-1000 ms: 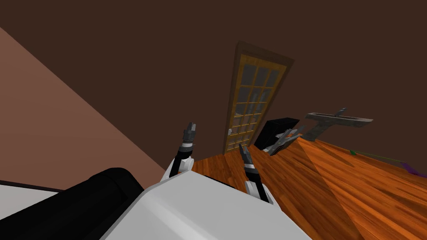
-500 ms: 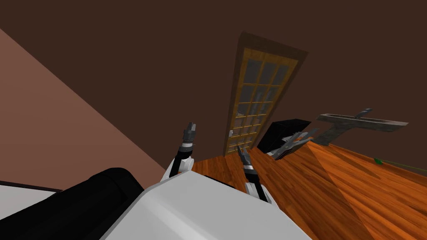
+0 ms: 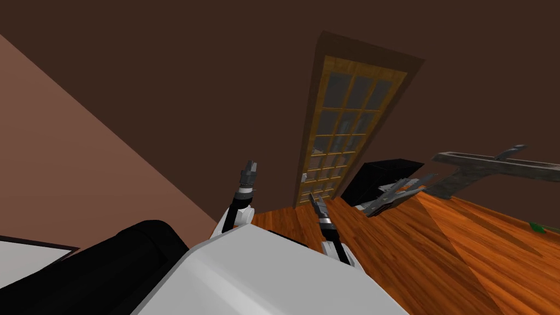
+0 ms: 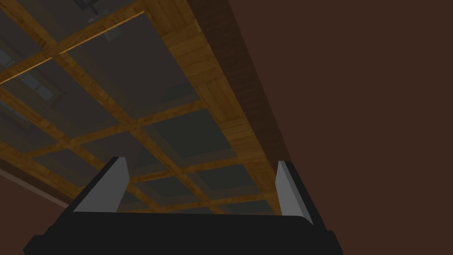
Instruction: Pull the door open
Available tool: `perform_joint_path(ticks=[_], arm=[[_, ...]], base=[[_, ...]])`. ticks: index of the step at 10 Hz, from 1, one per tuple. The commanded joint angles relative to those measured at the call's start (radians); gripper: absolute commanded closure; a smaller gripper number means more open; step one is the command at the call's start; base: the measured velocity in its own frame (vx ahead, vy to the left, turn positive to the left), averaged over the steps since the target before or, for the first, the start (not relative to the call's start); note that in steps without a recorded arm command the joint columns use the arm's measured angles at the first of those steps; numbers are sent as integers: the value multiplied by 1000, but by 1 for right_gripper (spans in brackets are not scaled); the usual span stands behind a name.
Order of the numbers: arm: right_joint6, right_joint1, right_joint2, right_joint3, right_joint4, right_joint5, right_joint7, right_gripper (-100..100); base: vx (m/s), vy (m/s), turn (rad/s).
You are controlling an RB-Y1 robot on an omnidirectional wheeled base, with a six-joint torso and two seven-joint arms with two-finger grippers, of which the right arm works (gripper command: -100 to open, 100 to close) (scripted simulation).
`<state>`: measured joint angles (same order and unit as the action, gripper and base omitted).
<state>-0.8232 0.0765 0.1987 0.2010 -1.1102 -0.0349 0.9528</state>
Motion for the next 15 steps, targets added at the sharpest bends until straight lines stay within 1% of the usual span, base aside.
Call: perform_joint_path(ticks=[1, 7, 13, 15], arm=[[-2, -9, 4, 7, 30, 2, 34, -100], [-25, -51, 18, 26, 156, 8, 140, -100], [-44, -87, 30, 44, 265, 13, 230, -100], [-49, -97, 33, 48, 294, 14, 255, -100]], base=[[96, -41, 88], [80, -48, 68], [79, -44, 62], [62, -34, 51]])
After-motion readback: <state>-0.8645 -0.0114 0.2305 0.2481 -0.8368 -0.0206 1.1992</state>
